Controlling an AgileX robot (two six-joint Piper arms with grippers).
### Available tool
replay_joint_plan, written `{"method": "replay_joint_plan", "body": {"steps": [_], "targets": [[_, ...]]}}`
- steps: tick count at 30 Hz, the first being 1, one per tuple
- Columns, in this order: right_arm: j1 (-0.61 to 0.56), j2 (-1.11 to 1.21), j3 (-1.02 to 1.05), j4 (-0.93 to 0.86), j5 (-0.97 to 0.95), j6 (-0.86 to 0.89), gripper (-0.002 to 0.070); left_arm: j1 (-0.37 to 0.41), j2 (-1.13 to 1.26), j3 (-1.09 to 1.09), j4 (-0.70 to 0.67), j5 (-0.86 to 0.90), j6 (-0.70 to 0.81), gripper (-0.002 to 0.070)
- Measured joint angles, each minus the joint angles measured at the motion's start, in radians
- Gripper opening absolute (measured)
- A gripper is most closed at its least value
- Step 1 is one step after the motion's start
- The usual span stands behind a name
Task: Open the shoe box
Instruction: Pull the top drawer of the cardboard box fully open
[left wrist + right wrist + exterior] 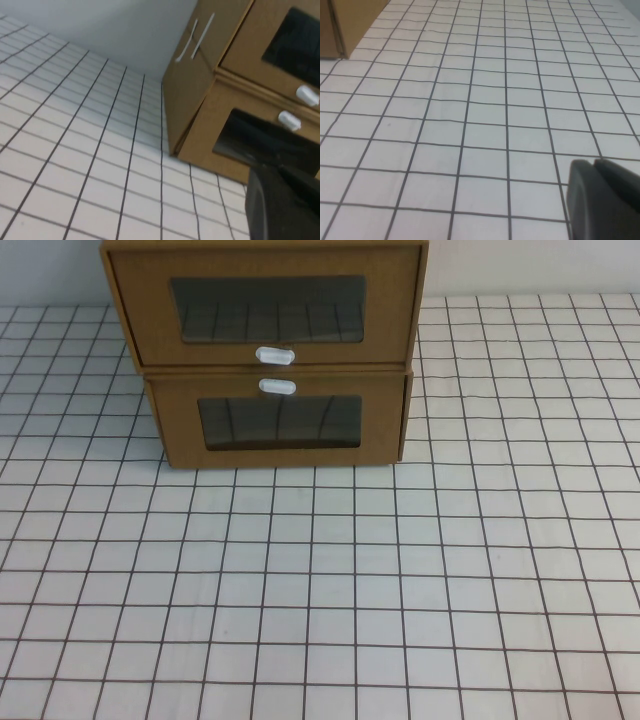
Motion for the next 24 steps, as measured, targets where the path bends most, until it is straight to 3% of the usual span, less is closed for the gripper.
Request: {"method": "replay_joint_plan", "body": {"steps": [7,12,18,24], "targets": [[0.0,0.0,0.0,0.0,0.0,0.0,-0.0013,0.0,0.0,0.0,-0.056,-0.057,-0.012,-0.0002],[0.0,0.0,0.0,0.0,0.0,0.0,-0.0013,0.0,0.102,-0.155,-0.066,0.144,0.024,-0.0002],[0.0,0.0,0.0,0.002,0.0,0.0,-0.0013,0.0,0.436,-0.491,-0.072,0.346,0.202,-0.0002],[0.0,0.0,0.0,0.002,0.0,0.0,-0.0013,0.0,0.814,-0.854,-0.239,0.469,0.579,-0.0002]]}}
